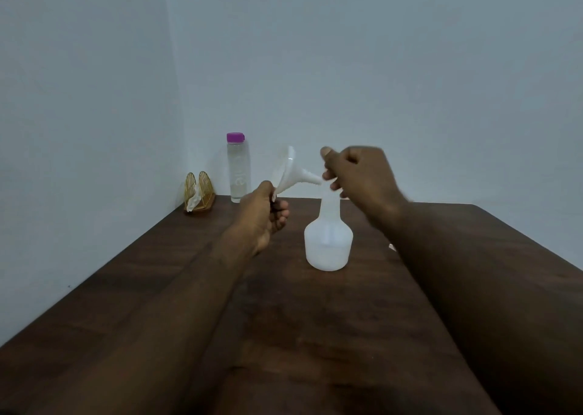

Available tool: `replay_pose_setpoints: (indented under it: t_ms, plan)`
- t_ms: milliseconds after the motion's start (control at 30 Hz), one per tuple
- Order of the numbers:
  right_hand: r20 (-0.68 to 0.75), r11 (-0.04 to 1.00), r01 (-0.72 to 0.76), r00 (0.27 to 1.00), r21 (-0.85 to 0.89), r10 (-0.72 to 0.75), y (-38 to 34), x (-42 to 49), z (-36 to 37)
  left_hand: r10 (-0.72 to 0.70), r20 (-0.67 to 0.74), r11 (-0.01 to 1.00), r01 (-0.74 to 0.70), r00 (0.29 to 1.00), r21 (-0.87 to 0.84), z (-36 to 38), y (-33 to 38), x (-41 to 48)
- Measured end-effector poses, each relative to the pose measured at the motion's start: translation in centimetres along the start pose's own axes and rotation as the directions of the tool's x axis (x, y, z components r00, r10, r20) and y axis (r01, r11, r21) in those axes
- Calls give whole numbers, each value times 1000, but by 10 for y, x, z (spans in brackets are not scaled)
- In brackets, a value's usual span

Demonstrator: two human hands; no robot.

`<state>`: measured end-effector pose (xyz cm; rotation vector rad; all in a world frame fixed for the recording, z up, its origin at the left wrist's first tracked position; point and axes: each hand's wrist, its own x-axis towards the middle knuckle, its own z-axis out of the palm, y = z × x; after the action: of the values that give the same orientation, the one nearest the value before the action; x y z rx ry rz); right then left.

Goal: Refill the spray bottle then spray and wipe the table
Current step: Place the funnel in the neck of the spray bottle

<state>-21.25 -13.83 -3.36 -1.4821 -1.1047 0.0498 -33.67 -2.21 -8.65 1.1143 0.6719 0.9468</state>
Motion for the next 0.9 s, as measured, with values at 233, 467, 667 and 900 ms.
replay_pose_setpoints:
  t_ms: [233,467,667,900]
  plan:
    - [318,988,50,948,-143,-2,-8,29,-25,134,100,976,-149,986,160,19,29,7]
    - [202,968,169,971,-187,-131,-5,33,-24,232,140,961,-249,963,119,35,49,18]
    - [132,956,175,980,-237,-147,2,38,-26,213,123,971,-224,969,84,45,45,28]
    - [117,946,161,984,-281,-133,16,38,-28,172,106,980,-181,979,85,50,29,33]
